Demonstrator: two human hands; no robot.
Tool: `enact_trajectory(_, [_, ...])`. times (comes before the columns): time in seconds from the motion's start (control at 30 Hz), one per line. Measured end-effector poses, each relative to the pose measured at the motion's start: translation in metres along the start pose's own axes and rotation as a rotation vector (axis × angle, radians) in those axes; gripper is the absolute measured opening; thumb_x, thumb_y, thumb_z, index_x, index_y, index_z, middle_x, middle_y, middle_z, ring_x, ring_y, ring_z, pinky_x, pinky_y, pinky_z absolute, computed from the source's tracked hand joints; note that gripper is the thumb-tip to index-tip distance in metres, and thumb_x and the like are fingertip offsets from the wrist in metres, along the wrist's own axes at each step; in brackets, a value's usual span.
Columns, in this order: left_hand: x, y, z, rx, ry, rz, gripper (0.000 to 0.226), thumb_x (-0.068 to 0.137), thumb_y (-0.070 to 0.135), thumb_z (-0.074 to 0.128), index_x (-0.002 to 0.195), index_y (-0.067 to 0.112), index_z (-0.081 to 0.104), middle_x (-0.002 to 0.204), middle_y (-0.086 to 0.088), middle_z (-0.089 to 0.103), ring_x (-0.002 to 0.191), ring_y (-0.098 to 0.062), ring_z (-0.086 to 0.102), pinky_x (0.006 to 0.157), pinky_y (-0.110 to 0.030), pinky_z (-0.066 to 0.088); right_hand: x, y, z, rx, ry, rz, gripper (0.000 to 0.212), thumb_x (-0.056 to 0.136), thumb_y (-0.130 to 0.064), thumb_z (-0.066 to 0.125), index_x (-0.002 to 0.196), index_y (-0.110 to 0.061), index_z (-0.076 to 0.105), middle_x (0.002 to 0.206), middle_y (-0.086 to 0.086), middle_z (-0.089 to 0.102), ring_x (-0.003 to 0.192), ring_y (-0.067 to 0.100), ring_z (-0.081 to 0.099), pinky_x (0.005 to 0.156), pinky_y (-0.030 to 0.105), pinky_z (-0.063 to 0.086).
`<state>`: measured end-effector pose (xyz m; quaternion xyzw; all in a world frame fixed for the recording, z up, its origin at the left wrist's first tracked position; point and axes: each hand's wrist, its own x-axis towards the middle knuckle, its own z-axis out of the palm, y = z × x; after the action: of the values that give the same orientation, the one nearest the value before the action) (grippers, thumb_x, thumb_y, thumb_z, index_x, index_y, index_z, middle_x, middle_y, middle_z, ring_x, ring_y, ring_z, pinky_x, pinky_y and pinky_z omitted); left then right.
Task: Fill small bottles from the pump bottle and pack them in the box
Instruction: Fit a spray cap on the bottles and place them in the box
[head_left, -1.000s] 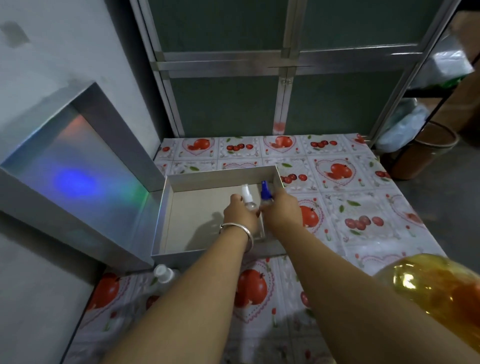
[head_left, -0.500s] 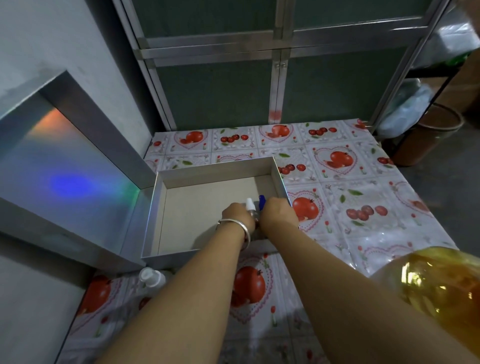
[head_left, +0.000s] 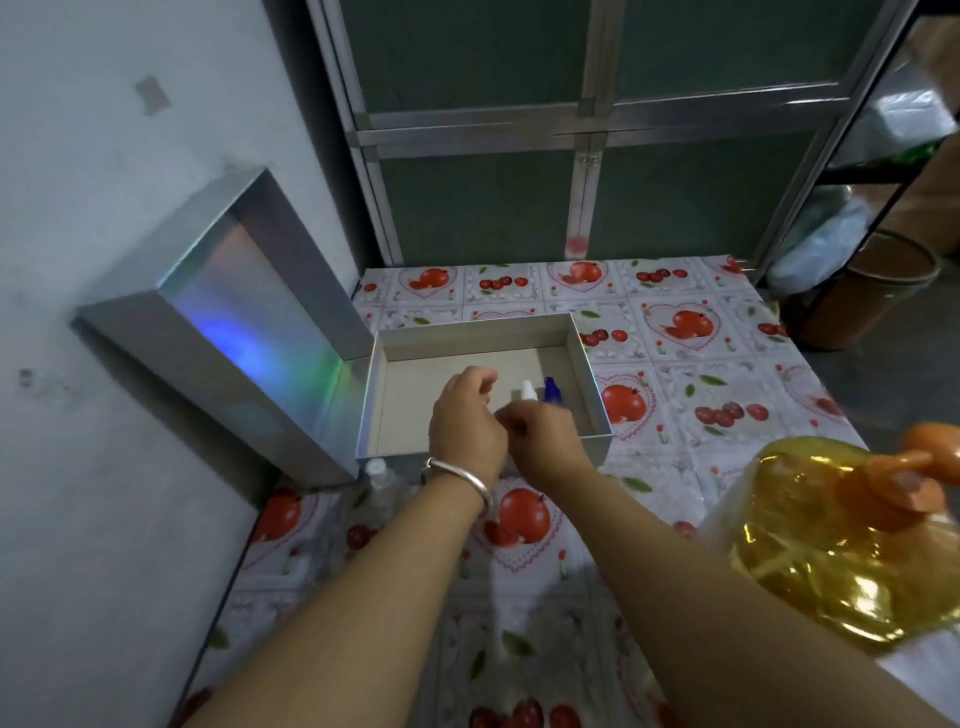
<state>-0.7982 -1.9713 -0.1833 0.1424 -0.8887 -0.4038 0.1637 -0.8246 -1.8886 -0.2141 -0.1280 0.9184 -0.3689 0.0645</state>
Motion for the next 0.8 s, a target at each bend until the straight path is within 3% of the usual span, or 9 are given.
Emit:
enact_trajectory(0.07, [-0.016, -0.005, -0.019, -0.047, 0.125, 0.027, 0.037, 0.086, -0.012, 0.039, 0.109, 0.006, 0.06, 0.112, -0.006, 0.062, 0.101, -0.018, 0.059, 0.084, -0.022, 0.045, -0.018, -0.013, 0.016, 0.138, -0.176, -0.052, 0.02, 0.083, 0.0, 0.06, 0.101, -0.001, 0.066, 0.083, 0.006, 0.065, 0.078, 0.018, 0.056, 0.077, 0.03, 0.044])
enact_trajectory(0.13, [-0.028, -0.017, -0.037, -0.093, 0.229, 0.07, 0.036, 0.084, -0.014, 0.038, 0.104, 0.004, 0.061, 0.106, -0.007, 0.063, 0.094, -0.017, 0.06, 0.081, -0.019, 0.044, -0.031, -0.028, 0.037, 0.222, -0.305, -0.086, 0.025, 0.078, 0.0, 0.065, 0.102, -0.006, 0.064, 0.087, 0.005, 0.065, 0.085, 0.024, 0.059, 0.088, 0.039, 0.048])
enact_trajectory(0.23, [-0.04, -0.039, -0.057, -0.148, 0.315, 0.078, 0.033, 0.084, -0.014, 0.038, 0.102, 0.002, 0.06, 0.102, -0.008, 0.06, 0.092, -0.016, 0.057, 0.082, -0.019, 0.045, -0.038, -0.046, 0.072, 0.115, -0.302, -0.128, 0.039, 0.081, -0.013, 0.065, 0.118, -0.007, 0.057, 0.118, 0.014, 0.064, 0.11, 0.033, 0.058, 0.094, 0.039, 0.045])
enact_trajectory(0.4, [-0.045, -0.067, -0.084, -0.185, 0.444, -0.094, 0.022, 0.088, -0.005, 0.046, 0.107, 0.001, 0.056, 0.1, -0.003, 0.053, 0.09, -0.016, 0.051, 0.079, -0.019, 0.038, -0.04, -0.053, 0.103, 0.106, -0.219, 0.074, 0.046, 0.077, -0.028, 0.071, 0.116, -0.01, 0.055, 0.115, 0.013, 0.065, 0.107, 0.032, 0.059, 0.083, 0.032, 0.045])
enact_trajectory(0.53, [-0.041, -0.081, -0.088, -0.201, 0.419, -0.151, 0.02, 0.088, -0.003, 0.048, 0.107, 0.0, 0.054, 0.098, -0.004, 0.052, 0.089, -0.018, 0.051, 0.078, -0.022, 0.04, -0.039, -0.052, 0.107, 0.205, -0.18, 0.113, 0.039, 0.075, -0.026, 0.072, 0.108, -0.009, 0.057, 0.105, 0.013, 0.067, 0.097, 0.032, 0.062, 0.076, 0.035, 0.05])
enact_trajectory(0.6, [-0.037, -0.083, -0.083, -0.202, 0.375, -0.169, 0.02, 0.09, 0.0, 0.048, 0.108, 0.002, 0.054, 0.101, -0.005, 0.055, 0.089, -0.016, 0.051, 0.076, -0.015, 0.039, -0.034, -0.057, 0.096, 0.325, -0.145, 0.119, 0.039, 0.072, -0.027, 0.074, 0.102, -0.008, 0.059, 0.098, 0.014, 0.067, 0.088, 0.032, 0.065, 0.075, 0.046, 0.055])
enact_trajectory(0.67, [-0.032, -0.082, -0.076, -0.22, 0.317, -0.161, 0.019, 0.091, 0.001, 0.047, 0.108, 0.003, 0.055, 0.103, -0.004, 0.057, 0.09, -0.014, 0.052, 0.07, -0.005, 0.039, -0.021, -0.064, 0.076, 0.391, -0.069, 0.102, 0.04, 0.072, -0.028, 0.074, 0.104, -0.008, 0.06, 0.099, 0.013, 0.068, 0.089, 0.03, 0.065, 0.079, 0.048, 0.054])
enact_trajectory(0.73, [-0.026, -0.077, -0.069, -0.237, 0.265, -0.139, 0.019, 0.091, 0.002, 0.047, 0.107, 0.006, 0.055, 0.106, -0.006, 0.059, 0.092, -0.014, 0.053, 0.069, -0.003, 0.04, -0.003, -0.071, 0.052, 0.395, -0.003, 0.086, 0.043, 0.076, -0.033, 0.072, 0.109, -0.008, 0.059, 0.102, 0.009, 0.067, 0.093, 0.024, 0.064, 0.081, 0.042, 0.054])
enact_trajectory(0.8, [-0.017, -0.071, -0.052, -0.25, 0.202, -0.129, 0.019, 0.091, 0.004, 0.047, 0.107, 0.007, 0.056, 0.109, -0.008, 0.06, 0.095, -0.016, 0.056, 0.076, -0.009, 0.04, 0.02, -0.067, 0.025, 0.324, 0.046, 0.096, 0.042, 0.082, -0.036, 0.067, 0.113, -0.008, 0.058, 0.103, 0.007, 0.065, 0.092, 0.021, 0.061, 0.072, 0.029, 0.049])
